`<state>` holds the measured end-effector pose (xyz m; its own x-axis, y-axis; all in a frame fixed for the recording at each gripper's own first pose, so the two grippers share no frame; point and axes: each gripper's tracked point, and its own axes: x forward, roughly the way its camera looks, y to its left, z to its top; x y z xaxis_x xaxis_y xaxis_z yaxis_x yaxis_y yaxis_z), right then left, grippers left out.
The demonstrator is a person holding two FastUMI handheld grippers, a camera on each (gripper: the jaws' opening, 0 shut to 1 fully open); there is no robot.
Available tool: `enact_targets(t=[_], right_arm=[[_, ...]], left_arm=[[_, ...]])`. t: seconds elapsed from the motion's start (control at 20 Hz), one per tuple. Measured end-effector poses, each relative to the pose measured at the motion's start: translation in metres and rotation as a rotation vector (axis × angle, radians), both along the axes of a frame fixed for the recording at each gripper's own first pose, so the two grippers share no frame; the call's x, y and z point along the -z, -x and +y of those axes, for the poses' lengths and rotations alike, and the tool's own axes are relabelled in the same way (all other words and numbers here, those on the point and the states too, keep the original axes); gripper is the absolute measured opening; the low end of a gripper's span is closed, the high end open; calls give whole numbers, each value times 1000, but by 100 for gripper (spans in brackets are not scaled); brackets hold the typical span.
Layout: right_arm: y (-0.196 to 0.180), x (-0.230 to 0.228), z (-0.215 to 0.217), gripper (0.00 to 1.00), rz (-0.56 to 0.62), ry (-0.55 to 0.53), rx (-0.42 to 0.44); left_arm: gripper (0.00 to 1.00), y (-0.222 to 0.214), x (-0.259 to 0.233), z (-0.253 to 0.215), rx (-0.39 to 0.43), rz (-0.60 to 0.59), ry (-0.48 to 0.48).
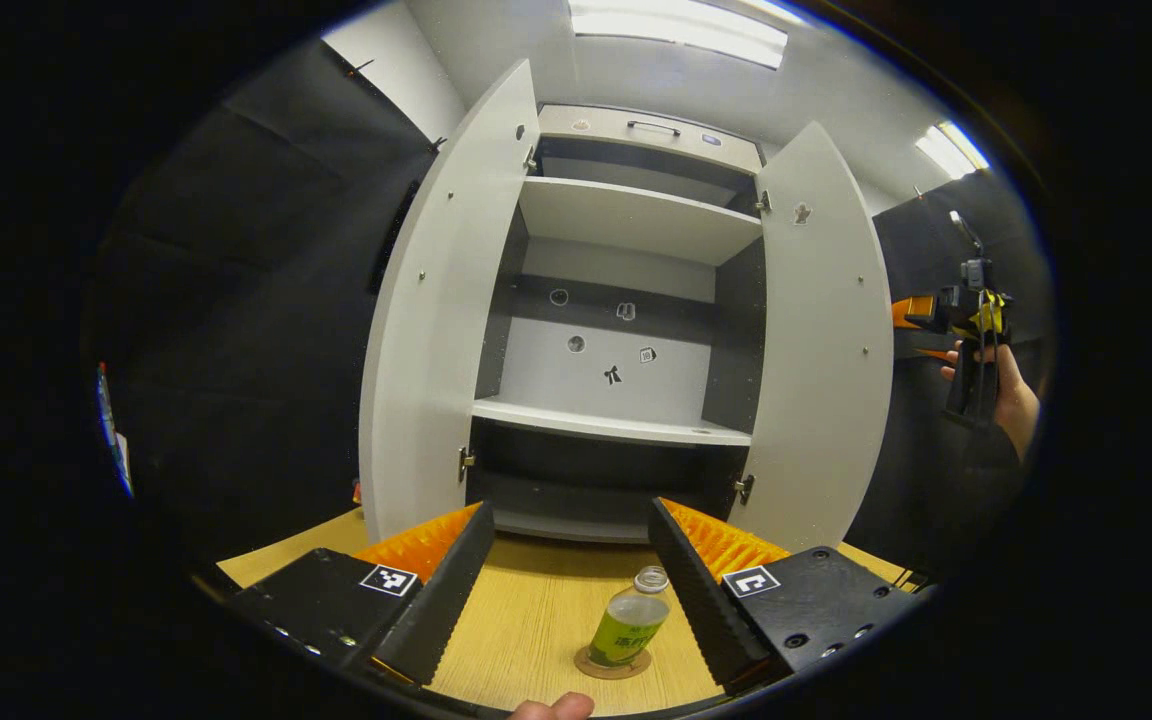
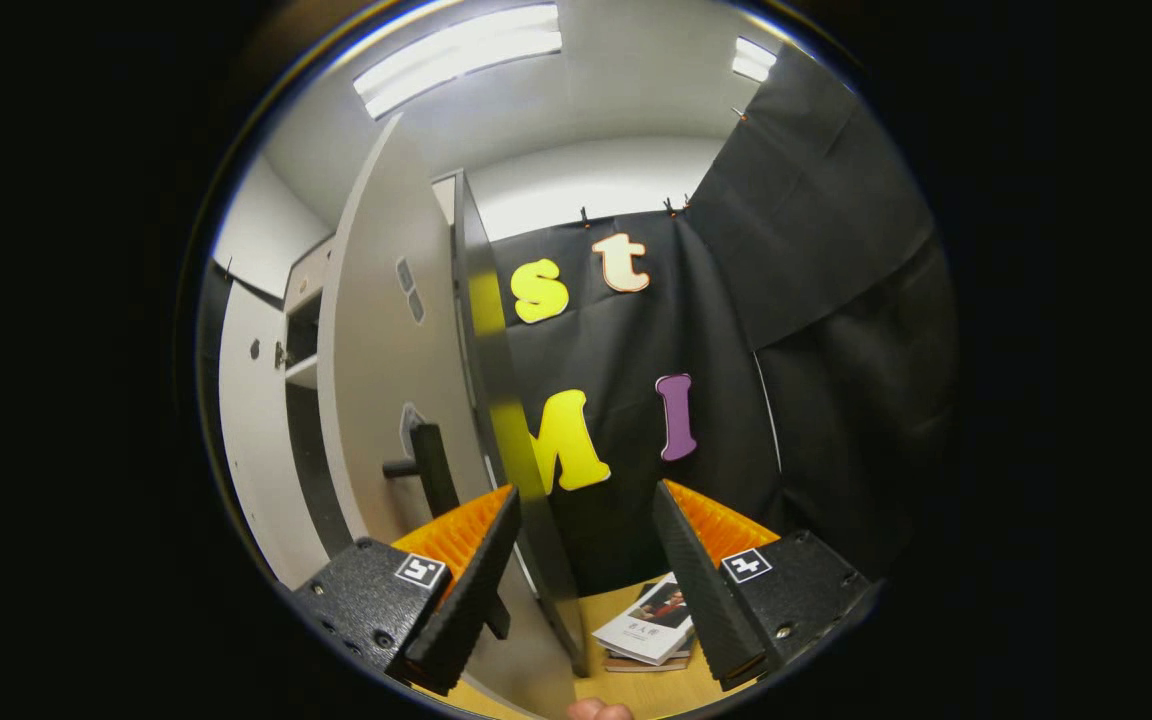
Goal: Grasp the bottle in the cabinet with the left hand and place it on the coaster, then close the right door with the right hand and the left door with the left hand.
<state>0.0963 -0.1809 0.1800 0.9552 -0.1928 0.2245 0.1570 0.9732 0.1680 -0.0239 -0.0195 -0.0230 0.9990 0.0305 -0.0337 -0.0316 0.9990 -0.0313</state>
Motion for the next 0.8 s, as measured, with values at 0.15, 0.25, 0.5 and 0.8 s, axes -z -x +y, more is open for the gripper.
enact_targets(t=[0.15,0.25,0.5,0.8], right_arm=[[1,-1,3,82,11,14,9],[0,0,8,82,13,25,4],[1,2,32,81,22,42,-26],[-11,7,92,81,46,79,-166]], left_arm=[[95,-5,-4,2,1,-18,-22],[95,-8,-7,-2,10,-30,-24],[95,-17,-10,-27,87,-44,-20],[95,-13,-10,-36,129,-64,-54]])
